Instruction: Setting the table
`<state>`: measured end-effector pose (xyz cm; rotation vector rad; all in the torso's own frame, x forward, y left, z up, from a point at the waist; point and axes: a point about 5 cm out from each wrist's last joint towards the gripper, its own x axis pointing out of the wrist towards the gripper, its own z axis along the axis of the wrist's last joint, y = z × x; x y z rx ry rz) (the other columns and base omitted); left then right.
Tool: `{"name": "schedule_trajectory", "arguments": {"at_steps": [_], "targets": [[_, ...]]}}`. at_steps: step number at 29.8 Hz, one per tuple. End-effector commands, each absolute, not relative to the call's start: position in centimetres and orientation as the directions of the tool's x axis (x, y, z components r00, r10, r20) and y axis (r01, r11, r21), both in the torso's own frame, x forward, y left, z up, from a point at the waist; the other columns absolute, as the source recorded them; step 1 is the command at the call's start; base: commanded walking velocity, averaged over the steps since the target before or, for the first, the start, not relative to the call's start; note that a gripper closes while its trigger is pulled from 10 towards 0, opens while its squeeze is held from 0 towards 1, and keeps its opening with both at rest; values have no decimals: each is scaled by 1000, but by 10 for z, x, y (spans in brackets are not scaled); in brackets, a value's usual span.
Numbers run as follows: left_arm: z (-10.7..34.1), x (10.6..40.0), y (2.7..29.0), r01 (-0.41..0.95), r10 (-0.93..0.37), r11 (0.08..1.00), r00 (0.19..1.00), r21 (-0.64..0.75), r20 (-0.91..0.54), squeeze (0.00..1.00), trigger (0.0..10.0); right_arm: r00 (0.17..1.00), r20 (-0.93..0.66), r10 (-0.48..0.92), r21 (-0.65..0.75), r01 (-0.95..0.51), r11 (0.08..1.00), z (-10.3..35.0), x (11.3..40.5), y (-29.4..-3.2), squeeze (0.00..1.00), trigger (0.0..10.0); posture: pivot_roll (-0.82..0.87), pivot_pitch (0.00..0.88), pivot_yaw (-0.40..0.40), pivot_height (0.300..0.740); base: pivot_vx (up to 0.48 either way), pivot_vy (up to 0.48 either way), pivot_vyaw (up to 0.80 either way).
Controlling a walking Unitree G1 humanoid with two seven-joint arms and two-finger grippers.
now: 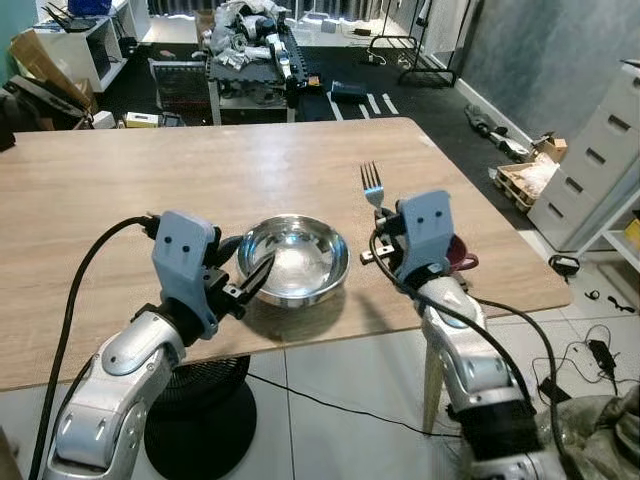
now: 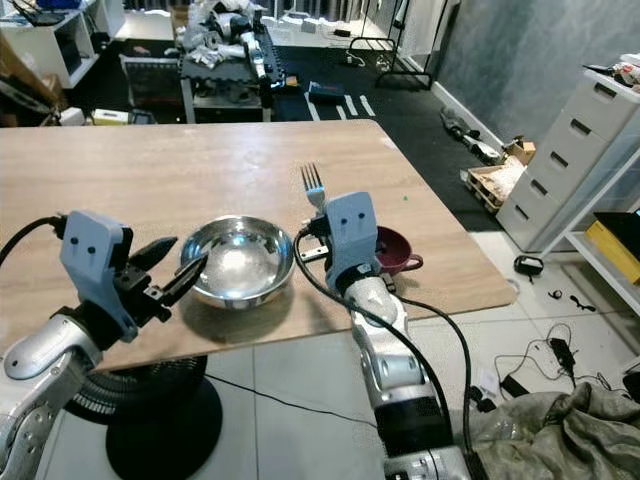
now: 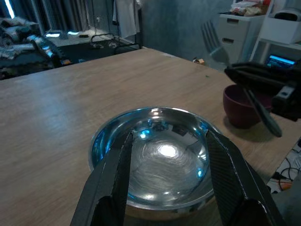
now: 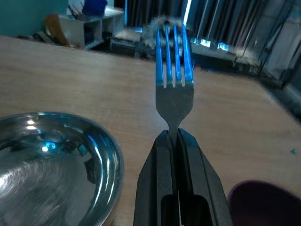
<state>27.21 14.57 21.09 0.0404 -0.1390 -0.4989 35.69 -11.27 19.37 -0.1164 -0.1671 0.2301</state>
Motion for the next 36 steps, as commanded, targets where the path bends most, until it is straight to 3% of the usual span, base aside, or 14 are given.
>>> {"name": "schedule_trajectory", "arguments": {"at_steps": [1,12,25,26,30,31,36], "targets": [[212,269,141,495,-499,867,859,59,117,0,10000,969,88,231,-105,-221,969,182,362,-114,0,10000,117,53,26,740,0,0,0],[217,266,133,518,-519,854,847,37,117,0,10000,976,29,216,-169,-208,963,171,380,-129,0,10000,136,95,18,740,0,0,0],[214,263,135,508,-508,861,857,25,93,0,10000,967,-134,218,-156,-238,959,128,374,-140,0,10000,135,99,22,740,0,0,0],[214,264,134,507,-506,862,857,23,94,0,10000,969,-134,208,-152,-228,962,127,375,-141,196,10000,135,99,21,740,0,0,0],[214,264,134,505,-505,863,858,21,94,0,10000,970,-131,205,-145,-224,964,127,376,-142,247,10000,133,96,21,740,0,0,0],[214,264,134,505,-504,863,859,20,93,0,10000,971,-123,204,-145,-221,964,128,377,-142,1000,10000,132,94,20,740,0,0,0],[213,265,133,502,-501,865,861,17,93,0,10000,974,-19,227,-99,-228,969,146,381,-141,1000,10000,129,90,18,740,0,0,0]]}}
